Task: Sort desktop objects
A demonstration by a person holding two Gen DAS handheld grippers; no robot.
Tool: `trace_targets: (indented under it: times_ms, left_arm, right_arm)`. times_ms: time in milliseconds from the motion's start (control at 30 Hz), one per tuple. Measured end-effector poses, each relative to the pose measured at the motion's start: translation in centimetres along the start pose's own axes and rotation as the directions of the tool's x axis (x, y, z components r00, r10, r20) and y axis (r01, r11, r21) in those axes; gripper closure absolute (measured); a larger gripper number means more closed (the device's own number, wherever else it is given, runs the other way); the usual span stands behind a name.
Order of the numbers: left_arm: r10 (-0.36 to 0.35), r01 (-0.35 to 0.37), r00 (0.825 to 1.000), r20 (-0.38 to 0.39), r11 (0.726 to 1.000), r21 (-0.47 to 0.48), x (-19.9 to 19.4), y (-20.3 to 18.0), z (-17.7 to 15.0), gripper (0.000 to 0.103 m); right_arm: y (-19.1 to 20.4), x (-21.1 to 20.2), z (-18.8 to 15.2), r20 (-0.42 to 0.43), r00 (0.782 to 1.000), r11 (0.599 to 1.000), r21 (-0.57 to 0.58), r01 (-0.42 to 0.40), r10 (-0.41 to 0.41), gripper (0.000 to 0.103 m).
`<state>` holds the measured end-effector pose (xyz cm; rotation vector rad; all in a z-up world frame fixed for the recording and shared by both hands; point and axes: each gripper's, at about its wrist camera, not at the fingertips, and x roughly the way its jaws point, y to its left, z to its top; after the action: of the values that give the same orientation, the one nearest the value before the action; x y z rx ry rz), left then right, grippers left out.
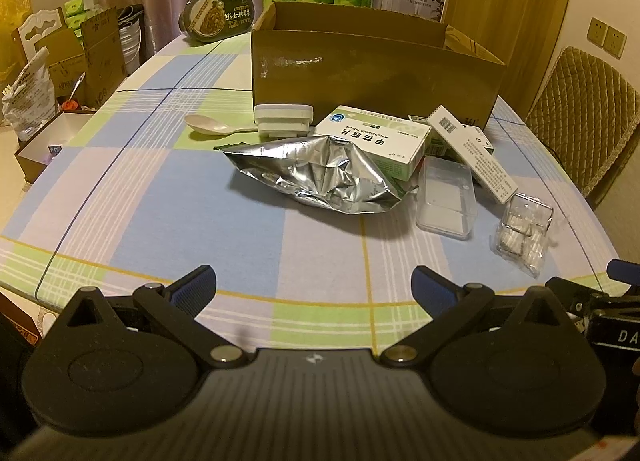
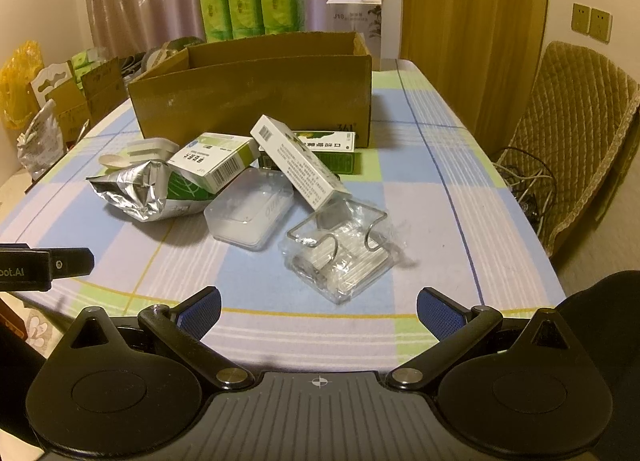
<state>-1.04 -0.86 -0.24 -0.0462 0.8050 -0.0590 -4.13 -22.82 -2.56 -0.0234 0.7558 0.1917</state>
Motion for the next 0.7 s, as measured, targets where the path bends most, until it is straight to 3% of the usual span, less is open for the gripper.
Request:
trace_targets:
  times_ms: [267,433,700]
  left_arm:
    - [-0.029,0.029,1.000,0.005,0.999,-0.034,-0.5,0.2,0.8,0.001]
    - [-0.057,0.057,0.998,0.002,0.995,-0.081,-0.6,0.6,1.9,0.001]
    - [-0.080,0.079,0.997,-0.009,0.995,-0.068,0.4,-0.1,3.4,0.001]
  right_arm:
    - [-0.7,0.2,1.1,-0.005,1.000,1.000,0.012,-0.021,0.021,0.002]
    - [-1.1,1.3,2.4,-0.018,0.999,0.997,-0.062,-0.039,0.038,0.002]
    - [-2.4,3.8,4.1,-0.103,0.991,0.976,-0.190,-0.109,0.090,0.002]
